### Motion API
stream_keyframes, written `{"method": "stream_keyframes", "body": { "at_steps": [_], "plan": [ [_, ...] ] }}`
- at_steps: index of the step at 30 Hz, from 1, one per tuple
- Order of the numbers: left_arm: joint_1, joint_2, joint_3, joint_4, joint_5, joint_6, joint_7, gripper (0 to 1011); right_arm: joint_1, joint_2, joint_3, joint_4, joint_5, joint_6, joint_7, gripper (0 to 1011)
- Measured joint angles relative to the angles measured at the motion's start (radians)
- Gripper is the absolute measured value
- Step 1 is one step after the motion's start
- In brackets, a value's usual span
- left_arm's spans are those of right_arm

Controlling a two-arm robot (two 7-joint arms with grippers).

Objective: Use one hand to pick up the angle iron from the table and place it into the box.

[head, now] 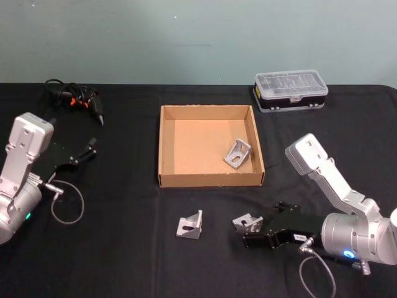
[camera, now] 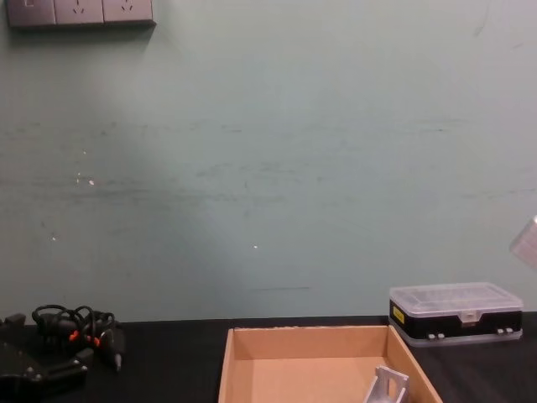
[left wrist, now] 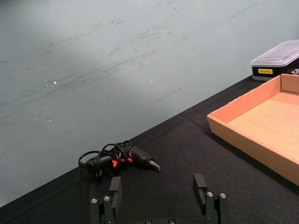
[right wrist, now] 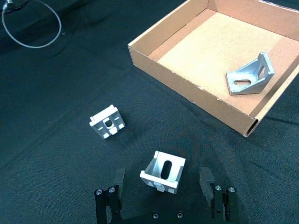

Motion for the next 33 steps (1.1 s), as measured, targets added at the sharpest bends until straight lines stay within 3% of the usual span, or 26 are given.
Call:
{"method": "stream_keyframes", "body": {
  "at_steps": [14, 25, 33],
  "plan": [
    [0.0, 0.0, 0.0, 0.0, 0.0, 0.0, 0.0, 1000, 0.007, -0.005, -0.011, 0.011, -0.005, -0.006, -0.004, 1000],
    [0.0, 0.0, 0.0, 0.0, 0.0, 0.0, 0.0, 1000, 0.011, -0.008, -0.014, 0.014, -0.013, -0.015, -0.004, 764],
    [0.0, 0.0, 0.0, 0.0, 0.0, 0.0, 0.0, 1000, 0.011, -0.007, -0.018, 0.016, -0.015, -0.016, 0.002, 497]
  ]
}}
